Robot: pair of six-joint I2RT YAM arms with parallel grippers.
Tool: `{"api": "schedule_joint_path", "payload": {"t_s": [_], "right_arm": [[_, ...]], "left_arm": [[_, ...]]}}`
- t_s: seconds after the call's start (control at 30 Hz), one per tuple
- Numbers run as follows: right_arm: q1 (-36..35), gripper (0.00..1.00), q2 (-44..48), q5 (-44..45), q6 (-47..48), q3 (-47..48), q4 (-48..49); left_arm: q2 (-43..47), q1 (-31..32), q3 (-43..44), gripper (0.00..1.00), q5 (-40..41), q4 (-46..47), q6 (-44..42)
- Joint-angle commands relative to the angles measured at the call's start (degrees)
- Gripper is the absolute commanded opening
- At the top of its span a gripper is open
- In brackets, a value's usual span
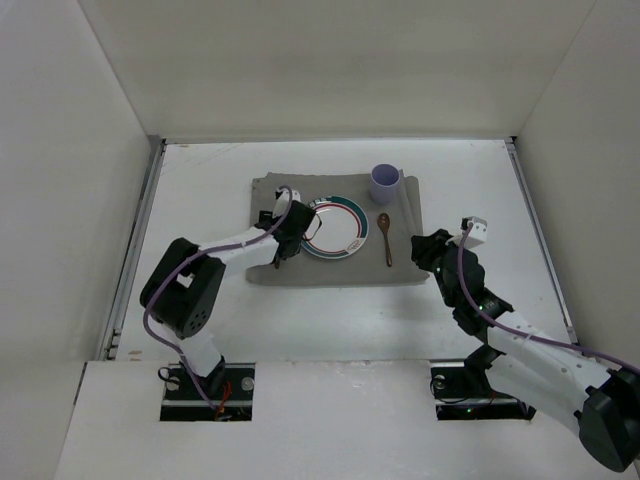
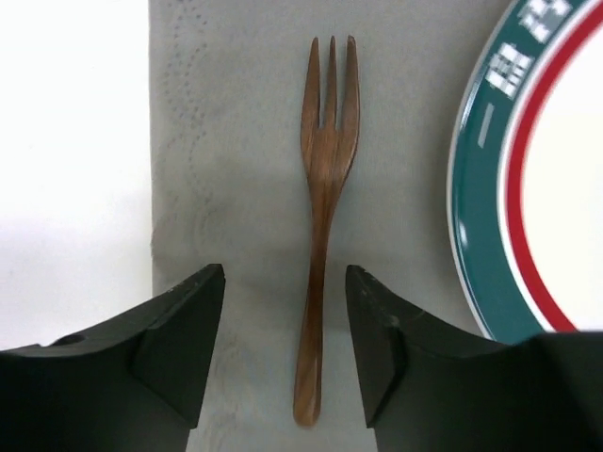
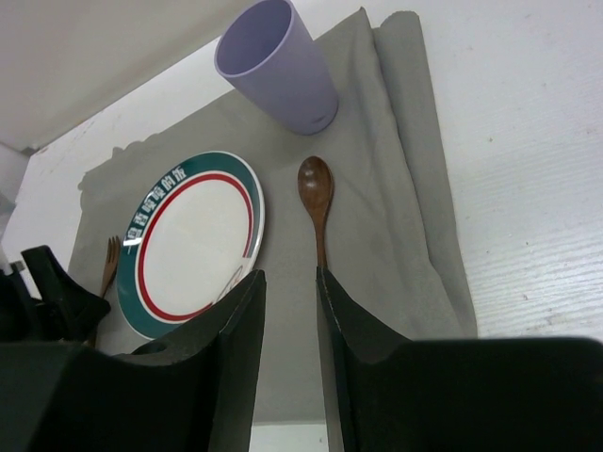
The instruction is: Set the dinner table for one person
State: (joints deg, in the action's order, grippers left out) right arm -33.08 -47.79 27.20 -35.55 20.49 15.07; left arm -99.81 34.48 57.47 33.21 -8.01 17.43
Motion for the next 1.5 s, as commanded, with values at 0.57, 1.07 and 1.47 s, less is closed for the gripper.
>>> {"api": "schedule_joint_path", "payload": {"t_s": [0.57,1.07,1.47], "right_arm": [[-0.5,0.68,1.6,2.8,0.6,0.8,4.1],[0.0,0.1,-2.2,5.5,-1.6,0.7,4.3],[7.5,0.59,5.9,5.8,-6.9,-4.5,3.6]], "left_arm": [[34.0,0.5,-14.9,1.0,2.6,4.8,11.3],[48.7,-10.4,-27.5,1.0,1.6,-6.2,27.3],[50.8,-15.4,-28.3,1.0,3.4,-13.1,33.9]]}}
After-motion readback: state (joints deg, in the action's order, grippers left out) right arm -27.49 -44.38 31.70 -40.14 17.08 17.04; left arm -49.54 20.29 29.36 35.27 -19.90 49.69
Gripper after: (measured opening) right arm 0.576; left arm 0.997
